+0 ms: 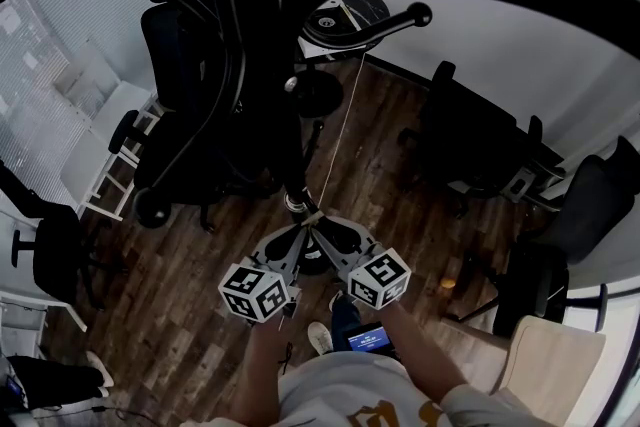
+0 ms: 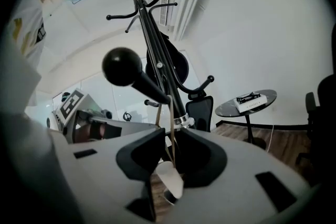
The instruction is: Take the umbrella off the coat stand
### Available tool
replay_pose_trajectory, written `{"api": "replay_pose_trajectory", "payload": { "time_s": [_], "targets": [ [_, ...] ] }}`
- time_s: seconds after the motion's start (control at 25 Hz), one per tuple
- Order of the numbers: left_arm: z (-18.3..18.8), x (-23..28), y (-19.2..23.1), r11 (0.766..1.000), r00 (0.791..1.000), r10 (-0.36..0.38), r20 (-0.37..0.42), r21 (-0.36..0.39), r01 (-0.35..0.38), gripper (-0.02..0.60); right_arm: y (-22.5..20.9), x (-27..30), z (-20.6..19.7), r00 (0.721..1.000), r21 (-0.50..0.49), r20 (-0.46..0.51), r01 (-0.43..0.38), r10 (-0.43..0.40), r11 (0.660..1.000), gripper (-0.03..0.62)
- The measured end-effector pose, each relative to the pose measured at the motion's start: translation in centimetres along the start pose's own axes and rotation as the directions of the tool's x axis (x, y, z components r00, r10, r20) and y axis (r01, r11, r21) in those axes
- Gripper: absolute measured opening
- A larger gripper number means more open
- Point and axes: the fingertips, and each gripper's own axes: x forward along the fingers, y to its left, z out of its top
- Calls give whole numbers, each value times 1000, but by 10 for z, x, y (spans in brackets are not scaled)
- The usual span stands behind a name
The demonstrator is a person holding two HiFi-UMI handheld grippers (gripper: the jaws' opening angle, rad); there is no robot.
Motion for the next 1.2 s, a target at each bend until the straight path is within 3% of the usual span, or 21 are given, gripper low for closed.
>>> {"api": "replay_pose_trajectory", "payload": {
  "time_s": [0.16, 0.32, 0.84, 1.2],
  "targets": [
    [0, 0, 0, 1000, 1000, -2, -2, 1, 2, 25, -3, 5, -10, 999, -9, -46, 29, -29, 1000, 74],
    [0, 0, 0, 1000, 1000, -4, -6, 1, 4, 25, -6, 8, -12, 997, 10, -63, 42, -41, 999, 25],
    [-2, 4, -1, 999, 1000, -23, -14, -40, 22, 23, -7, 3, -12, 994, 69, -70, 84, -80, 994, 14],
    [6, 5, -5, 995, 998, -51, 22, -85, 52, 23, -12, -3, -3, 994, 115, -44, 101, -96, 988, 14]
  ]
}}
